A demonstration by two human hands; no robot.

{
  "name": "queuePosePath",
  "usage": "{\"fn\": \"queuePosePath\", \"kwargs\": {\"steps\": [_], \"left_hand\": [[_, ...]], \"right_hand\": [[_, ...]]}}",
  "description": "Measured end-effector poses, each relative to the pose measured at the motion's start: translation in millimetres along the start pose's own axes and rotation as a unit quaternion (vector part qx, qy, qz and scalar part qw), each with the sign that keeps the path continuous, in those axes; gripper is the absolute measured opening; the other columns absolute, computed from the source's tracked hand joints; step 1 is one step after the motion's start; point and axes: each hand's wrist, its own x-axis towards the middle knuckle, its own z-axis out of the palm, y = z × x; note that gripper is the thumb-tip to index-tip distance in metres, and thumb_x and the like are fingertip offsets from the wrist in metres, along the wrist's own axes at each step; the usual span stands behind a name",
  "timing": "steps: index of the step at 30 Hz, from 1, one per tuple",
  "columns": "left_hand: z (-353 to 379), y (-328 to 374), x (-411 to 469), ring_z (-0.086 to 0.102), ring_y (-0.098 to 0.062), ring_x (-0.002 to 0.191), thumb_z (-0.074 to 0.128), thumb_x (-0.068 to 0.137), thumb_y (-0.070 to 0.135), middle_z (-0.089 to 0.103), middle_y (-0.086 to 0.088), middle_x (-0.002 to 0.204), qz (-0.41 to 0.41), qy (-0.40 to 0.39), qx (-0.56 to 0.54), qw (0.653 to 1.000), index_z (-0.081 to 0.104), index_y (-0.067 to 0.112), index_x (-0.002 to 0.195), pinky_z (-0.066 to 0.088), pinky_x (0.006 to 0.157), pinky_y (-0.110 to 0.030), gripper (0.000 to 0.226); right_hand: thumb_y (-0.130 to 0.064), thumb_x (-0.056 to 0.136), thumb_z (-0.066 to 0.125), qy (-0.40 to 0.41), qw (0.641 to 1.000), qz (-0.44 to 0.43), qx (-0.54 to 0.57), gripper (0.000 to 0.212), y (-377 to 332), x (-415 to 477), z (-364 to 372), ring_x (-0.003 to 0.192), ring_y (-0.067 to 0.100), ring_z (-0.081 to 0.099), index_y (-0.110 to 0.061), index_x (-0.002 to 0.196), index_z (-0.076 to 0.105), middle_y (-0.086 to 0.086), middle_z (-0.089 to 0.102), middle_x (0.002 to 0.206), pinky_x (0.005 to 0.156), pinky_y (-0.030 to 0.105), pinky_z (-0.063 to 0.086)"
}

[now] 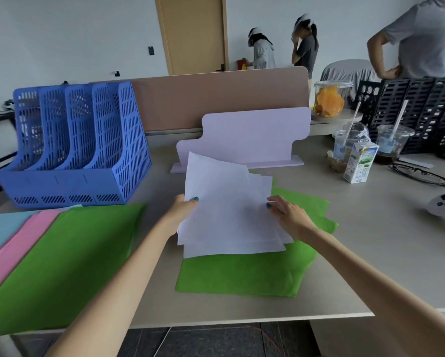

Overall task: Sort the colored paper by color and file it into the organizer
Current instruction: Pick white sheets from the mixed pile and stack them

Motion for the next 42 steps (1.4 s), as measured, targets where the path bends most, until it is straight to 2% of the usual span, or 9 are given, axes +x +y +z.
{"fn": "queuePosePath", "kwargs": {"steps": [5, 8, 11, 15, 20, 23, 29, 39, 42], "left_hand": [[16.8, 1.6, 9.9, 0.064, -0.03, 0.098, 0.058, 0.091, 0.011, 0.065, -0.01, 0.102, 0.029, 0.001, 0.039, 0.999, 0.062, 0.003, 0.108, 0.047, 0.074, -0.03, 0.019], [20.5, -3.9, 11.3, 0.059, -0.029, 0.095, 0.063, 0.085, 0.031, 0.058, -0.006, 0.102, 0.064, 0.079, 0.299, 0.949, 0.054, 0.009, 0.085, 0.041, 0.069, -0.031, 0.024], [21.7, -10.4, 12.6, 0.054, -0.027, 0.102, 0.059, 0.087, 0.039, 0.052, -0.005, 0.113, 0.097, 0.103, 0.396, 0.907, 0.057, 0.012, 0.098, 0.043, 0.073, -0.032, 0.03], [21.6, -13.6, 15.3, 0.054, -0.028, 0.108, 0.056, 0.09, 0.04, 0.054, -0.006, 0.12, 0.116, 0.124, 0.441, 0.881, 0.058, 0.012, 0.113, 0.043, 0.078, -0.033, 0.036], [22.2, -18.8, 15.9, 0.049, -0.027, 0.115, 0.053, 0.092, 0.04, 0.053, -0.006, 0.121, 0.127, 0.144, 0.457, 0.868, 0.056, 0.01, 0.112, 0.041, 0.081, -0.033, 0.036], [22.3, -18.5, 16.2, 0.048, -0.026, 0.115, 0.053, 0.092, 0.04, 0.053, -0.006, 0.121, 0.13, 0.146, 0.453, 0.87, 0.056, 0.01, 0.111, 0.04, 0.08, -0.032, 0.035], [22.0, -19.4, 16.5, 0.051, -0.027, 0.111, 0.054, 0.09, 0.04, 0.053, -0.006, 0.118, 0.13, 0.154, 0.446, 0.872, 0.056, 0.009, 0.103, 0.037, 0.074, -0.032, 0.033], [17.1, -15.5, 12.2, 0.056, -0.031, 0.097, 0.055, 0.092, 0.036, 0.056, -0.008, 0.11, 0.113, 0.136, 0.38, 0.908, 0.05, 0.009, 0.095, 0.035, 0.068, -0.033, 0.027], [17.3, -18.5, 5.6, 0.049, -0.025, 0.082, 0.055, 0.093, 0.033, 0.051, -0.005, 0.105, 0.119, 0.13, 0.372, 0.911, 0.043, 0.012, 0.087, 0.032, 0.064, -0.032, 0.025]], "right_hand": [[-0.017, 0.097, 0.051, -0.002, 0.984, 0.039, 0.171, 0.036, -0.6, 11.9, -0.7, 0.116, 0.021, 0.056, -0.01, 0.132, 0.048, 0.004, 0.058, 0.13, 0.087, 0.027, 0.042], [-0.015, 0.086, 0.062, 0.013, 0.917, 0.145, 0.37, 0.027, -2.4, 25.2, -5.5, 0.101, 0.021, 0.054, -0.008, 0.111, 0.054, 0.007, 0.056, 0.107, 0.086, 0.033, 0.043], [-0.009, 0.088, 0.055, 0.003, 0.841, 0.219, 0.495, 0.001, -6.9, 39.7, -13.1, 0.082, 0.018, 0.051, -0.009, 0.087, 0.055, 0.006, 0.052, 0.09, 0.07, 0.027, 0.043], [-0.012, 0.091, 0.052, -0.008, 0.791, 0.291, 0.538, 0.026, -6.3, 51.3, -22.6, 0.089, 0.024, 0.056, -0.004, 0.116, 0.048, 0.016, 0.052, 0.11, 0.068, 0.029, 0.048], [-0.013, 0.092, 0.05, -0.023, 0.757, 0.336, 0.56, 0.046, -6.3, 62.0, -29.7, 0.075, 0.022, 0.058, 0.006, 0.13, 0.033, 0.017, 0.056, 0.088, 0.064, 0.027, 0.047], [-0.015, 0.09, 0.051, -0.029, 0.779, 0.341, 0.526, 0.028, -11.8, 71.0, -24.9, 0.066, 0.018, 0.055, 0.002, 0.111, 0.043, 0.013, 0.055, 0.08, 0.055, 0.024, 0.041], [-0.03, 0.077, 0.07, 0.052, 0.969, 0.16, 0.179, 0.033, -22.0, 69.9, 2.6, 0.058, 0.021, 0.045, -0.015, 0.058, 0.049, 0.004, 0.05, 0.062, 0.052, 0.029, 0.029], [-0.011, 0.08, 0.059, 0.055, 0.997, 0.053, 0.033, 0.03, -35.5, 51.9, 6.4, 0.099, 0.034, 0.059, -0.012, 0.11, 0.058, 0.015, 0.063, 0.102, 0.067, 0.031, 0.04], [-0.018, 0.084, 0.061, 0.038, 0.998, 0.0, -0.056, 0.05, -29.5, 48.4, 6.6, 0.131, 0.026, 0.037, -0.016, 0.133, 0.05, 0.007, 0.044, 0.14, 0.096, 0.034, 0.039]]}}
